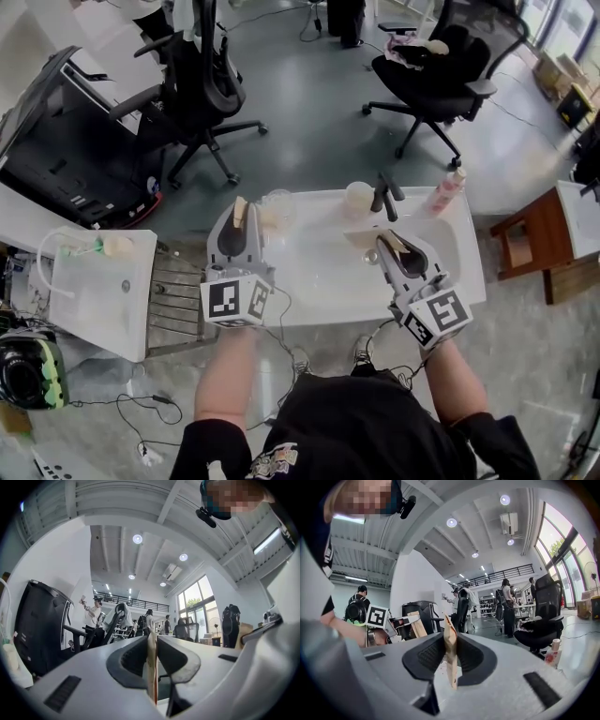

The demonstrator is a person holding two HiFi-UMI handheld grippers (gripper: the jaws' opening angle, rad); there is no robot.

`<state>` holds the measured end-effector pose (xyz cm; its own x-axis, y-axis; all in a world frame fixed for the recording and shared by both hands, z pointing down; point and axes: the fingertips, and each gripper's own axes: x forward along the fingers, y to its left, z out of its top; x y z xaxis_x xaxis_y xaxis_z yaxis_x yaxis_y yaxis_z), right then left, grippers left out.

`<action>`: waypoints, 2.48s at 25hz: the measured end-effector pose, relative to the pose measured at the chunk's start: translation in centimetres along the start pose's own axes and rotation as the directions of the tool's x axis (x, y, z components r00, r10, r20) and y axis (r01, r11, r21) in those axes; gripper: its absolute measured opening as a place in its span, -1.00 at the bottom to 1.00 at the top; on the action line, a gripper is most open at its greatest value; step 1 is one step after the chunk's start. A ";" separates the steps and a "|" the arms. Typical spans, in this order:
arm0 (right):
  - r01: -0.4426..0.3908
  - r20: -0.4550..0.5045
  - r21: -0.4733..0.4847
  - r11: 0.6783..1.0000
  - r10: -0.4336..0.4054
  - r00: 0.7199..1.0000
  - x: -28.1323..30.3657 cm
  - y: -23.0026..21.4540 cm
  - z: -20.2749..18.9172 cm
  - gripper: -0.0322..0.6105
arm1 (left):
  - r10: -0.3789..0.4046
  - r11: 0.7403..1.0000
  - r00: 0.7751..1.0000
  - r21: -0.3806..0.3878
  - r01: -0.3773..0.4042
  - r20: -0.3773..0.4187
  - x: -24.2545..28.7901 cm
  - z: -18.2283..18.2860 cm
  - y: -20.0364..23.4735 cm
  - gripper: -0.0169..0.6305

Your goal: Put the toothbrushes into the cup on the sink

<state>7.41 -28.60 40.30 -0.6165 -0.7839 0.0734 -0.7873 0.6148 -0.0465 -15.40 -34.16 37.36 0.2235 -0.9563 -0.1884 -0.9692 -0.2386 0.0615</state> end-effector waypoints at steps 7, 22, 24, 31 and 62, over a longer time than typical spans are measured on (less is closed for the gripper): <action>0.026 -0.023 -0.012 1.000 -0.026 0.999 0.3 -1.0 -0.5 -0.67 | 0.022 0.999 0.999 -0.028 -0.022 -0.030 2.5 -3.1 2.2 -0.76; 0.054 -0.079 -0.014 0.998 -0.055 0.995 0.8 -2.2 -2.5 -0.67 | 0.070 0.994 0.990 -0.079 -0.080 -0.122 5.9 -11.0 5.3 -0.76; 0.055 -0.084 -0.009 0.998 -0.055 0.995 1.0 -2.3 -2.7 -0.67 | 0.076 0.993 0.987 -0.082 -0.089 -0.143 6.2 -12.1 5.6 -0.76; 0.058 -0.097 0.013 0.998 -0.057 0.994 1.4 -2.9 -3.8 -0.67 | 0.104 0.989 0.971 -0.077 -0.123 -0.217 6.3 -15.3 6.1 -0.76; 0.034 -0.027 0.024 0.999 -0.033 0.999 -0.3 -0.6 -1.6 -0.67 | 0.092 0.996 0.983 0.025 -0.089 -0.157 1.0 -8.6 4.1 -0.58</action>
<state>8.09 -28.65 41.89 -0.5898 -0.8012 0.1014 -0.8076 0.5859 -0.0675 -18.22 -37.58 45.80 0.1467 -0.9888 -0.0256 -0.9875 -0.1479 0.0540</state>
